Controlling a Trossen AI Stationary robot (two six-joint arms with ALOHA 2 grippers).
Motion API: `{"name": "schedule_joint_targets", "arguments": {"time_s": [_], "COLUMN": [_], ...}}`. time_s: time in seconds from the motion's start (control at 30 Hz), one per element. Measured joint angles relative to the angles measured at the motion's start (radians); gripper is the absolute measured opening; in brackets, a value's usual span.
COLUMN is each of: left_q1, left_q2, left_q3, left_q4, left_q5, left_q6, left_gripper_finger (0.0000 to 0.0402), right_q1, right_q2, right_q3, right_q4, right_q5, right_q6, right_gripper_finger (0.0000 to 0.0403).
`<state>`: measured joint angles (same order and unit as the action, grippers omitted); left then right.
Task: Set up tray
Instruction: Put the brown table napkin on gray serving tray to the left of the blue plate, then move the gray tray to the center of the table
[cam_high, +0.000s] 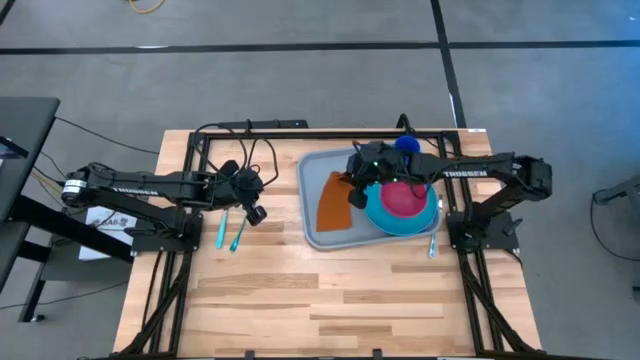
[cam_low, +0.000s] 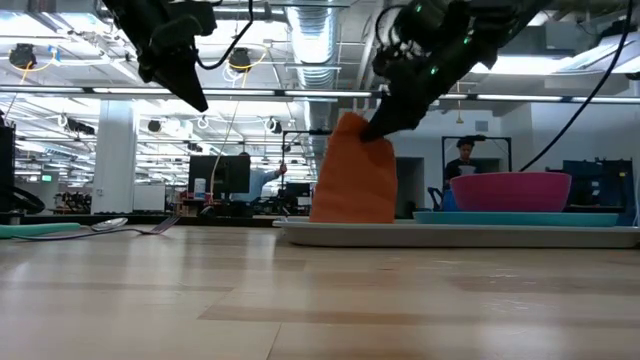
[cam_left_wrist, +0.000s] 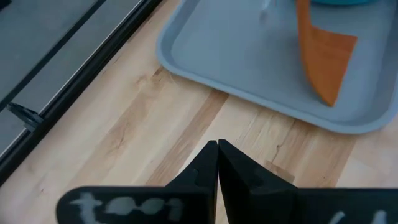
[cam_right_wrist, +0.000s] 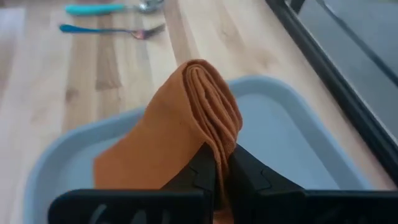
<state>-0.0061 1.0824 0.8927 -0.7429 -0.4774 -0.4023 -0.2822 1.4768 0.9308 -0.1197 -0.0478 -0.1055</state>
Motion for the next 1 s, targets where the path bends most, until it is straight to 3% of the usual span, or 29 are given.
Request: {"name": "schedule_joint_targets", "arguments": {"time_s": [0.27,0.57,0.77,1.0], "left_q1": [0.0,0.0,0.0,-0.003], "left_q2": [0.0,0.0,0.0,0.0], "left_q3": [0.0,0.0,0.0,0.0], "left_q4": [0.0,-0.007,-0.009,-0.01], "left_q5": [-0.006,0.001,0.011,0.03], "left_q6": [0.017,0.016,0.016,0.011], "left_gripper_finger": [0.0,0.0,0.0,0.0], "right_q1": [-0.036,-0.041,-0.041,-0.008], "right_q2": [0.138,0.243,0.31,0.299], "right_q3": [0.002,0.137,0.238,0.303], "right_q4": [0.029,0.003,-0.119,-0.258], "right_q5": [-0.005,-0.004,0.073,0.076], "right_q6": [-0.001,-0.105,-0.113,-0.08], "right_gripper_finger": [0.0027,0.01,0.0147,0.0187]}}
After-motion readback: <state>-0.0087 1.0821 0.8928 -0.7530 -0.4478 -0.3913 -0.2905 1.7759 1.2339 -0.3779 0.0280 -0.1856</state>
